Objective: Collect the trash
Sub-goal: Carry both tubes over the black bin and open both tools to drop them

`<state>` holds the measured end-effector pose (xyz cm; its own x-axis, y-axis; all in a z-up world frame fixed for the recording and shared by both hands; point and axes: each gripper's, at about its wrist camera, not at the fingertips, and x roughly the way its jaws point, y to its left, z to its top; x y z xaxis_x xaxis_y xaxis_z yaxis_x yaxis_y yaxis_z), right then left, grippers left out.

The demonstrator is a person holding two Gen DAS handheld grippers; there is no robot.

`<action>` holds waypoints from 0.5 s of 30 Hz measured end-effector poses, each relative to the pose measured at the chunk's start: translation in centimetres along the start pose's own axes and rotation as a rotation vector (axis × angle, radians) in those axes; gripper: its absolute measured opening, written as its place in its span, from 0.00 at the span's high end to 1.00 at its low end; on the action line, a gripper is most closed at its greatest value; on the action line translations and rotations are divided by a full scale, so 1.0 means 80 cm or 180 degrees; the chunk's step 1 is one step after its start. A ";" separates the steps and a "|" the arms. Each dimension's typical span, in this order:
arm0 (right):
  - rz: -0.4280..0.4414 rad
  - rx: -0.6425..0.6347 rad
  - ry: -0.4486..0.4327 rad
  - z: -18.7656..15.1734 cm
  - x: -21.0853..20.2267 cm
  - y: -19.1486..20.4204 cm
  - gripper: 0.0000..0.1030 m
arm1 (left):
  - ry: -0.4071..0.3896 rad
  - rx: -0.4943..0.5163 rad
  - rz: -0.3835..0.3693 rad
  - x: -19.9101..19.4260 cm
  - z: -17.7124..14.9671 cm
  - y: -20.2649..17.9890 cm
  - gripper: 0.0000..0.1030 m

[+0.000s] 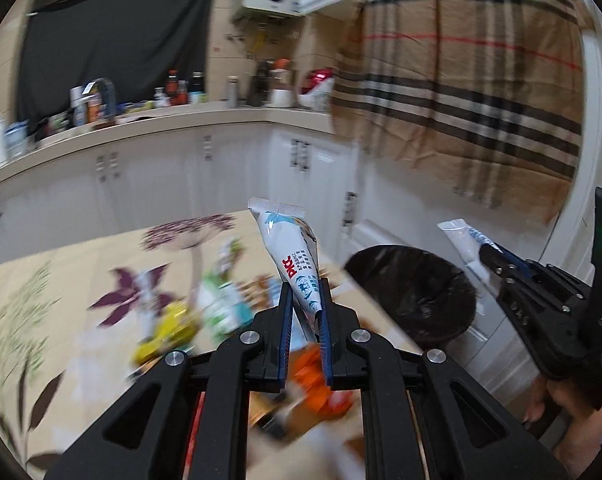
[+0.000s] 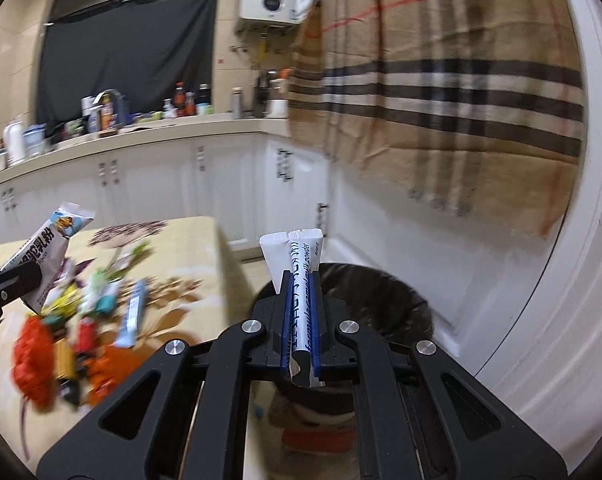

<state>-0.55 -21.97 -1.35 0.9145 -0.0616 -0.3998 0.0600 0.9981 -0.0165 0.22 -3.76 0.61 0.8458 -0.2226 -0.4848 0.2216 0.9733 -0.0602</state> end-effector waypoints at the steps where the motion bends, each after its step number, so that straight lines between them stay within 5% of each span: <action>1: -0.0034 0.0028 0.0008 0.001 0.008 -0.007 0.93 | 0.0022 0.0035 -0.0033 0.013 0.006 -0.009 0.87; 15: -0.0356 0.0335 0.0172 0.011 0.118 -0.082 0.93 | 0.0259 0.0398 -0.0281 0.154 0.048 -0.098 0.87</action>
<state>8.04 -29.14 -4.21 0.8771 -0.1690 -0.4496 0.2045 0.9784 0.0312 10.78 -14.38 -1.55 0.7795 -0.2966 -0.5518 0.3561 0.9344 0.0008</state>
